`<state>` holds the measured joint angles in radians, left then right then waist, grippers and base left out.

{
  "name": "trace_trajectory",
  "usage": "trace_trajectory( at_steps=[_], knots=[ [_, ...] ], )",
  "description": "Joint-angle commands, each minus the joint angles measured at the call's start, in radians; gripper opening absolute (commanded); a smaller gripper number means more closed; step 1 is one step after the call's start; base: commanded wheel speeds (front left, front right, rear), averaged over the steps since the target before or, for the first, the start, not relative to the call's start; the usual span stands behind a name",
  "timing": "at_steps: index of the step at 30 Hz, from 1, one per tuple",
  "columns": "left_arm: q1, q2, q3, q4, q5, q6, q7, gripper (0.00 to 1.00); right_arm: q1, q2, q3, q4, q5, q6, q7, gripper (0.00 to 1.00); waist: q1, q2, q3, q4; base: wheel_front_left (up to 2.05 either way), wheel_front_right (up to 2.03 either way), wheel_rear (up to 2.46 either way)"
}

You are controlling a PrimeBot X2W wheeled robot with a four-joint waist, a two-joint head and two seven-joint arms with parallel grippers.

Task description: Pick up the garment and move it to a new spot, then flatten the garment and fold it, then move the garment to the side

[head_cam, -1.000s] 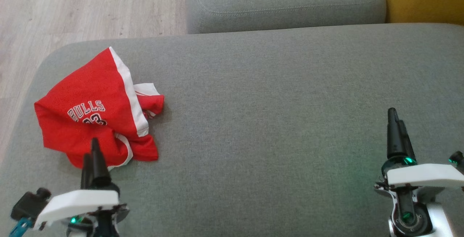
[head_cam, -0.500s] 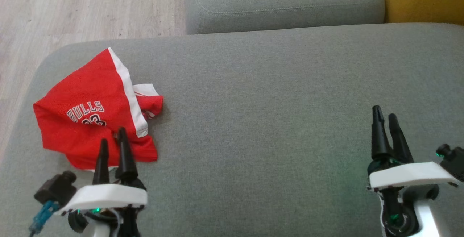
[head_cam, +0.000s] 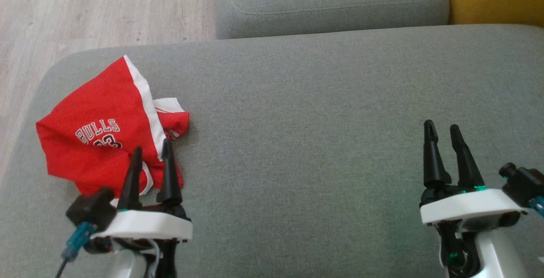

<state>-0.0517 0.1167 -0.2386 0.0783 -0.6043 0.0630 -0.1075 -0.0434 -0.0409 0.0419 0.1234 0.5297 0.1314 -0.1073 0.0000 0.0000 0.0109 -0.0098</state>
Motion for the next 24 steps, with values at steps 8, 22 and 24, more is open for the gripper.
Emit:
trace_trajectory(
  at_steps=[8,22,24],
  knots=[
    [-0.080,0.051,-0.079,-0.012,0.136,0.040,-0.033,1.00,-0.031,-0.007,0.035,-0.054,-0.139,-0.001,-0.034,1.00,0.0000,0.0000,0.003,-0.001,0.00,0.00,0.00],
    [-0.140,0.118,-0.245,0.026,0.344,0.127,-0.075,1.00,-0.028,-0.008,0.071,-0.066,-0.376,-0.001,-0.075,1.00,0.0000,0.0000,0.001,-0.004,0.00,0.00,0.00],
    [-0.148,0.125,-0.269,0.030,0.370,0.142,-0.081,1.00,-0.030,-0.008,0.074,-0.074,-0.414,-0.001,-0.081,1.00,0.0000,0.0000,0.001,-0.004,0.00,0.00,0.00]
  ],
)
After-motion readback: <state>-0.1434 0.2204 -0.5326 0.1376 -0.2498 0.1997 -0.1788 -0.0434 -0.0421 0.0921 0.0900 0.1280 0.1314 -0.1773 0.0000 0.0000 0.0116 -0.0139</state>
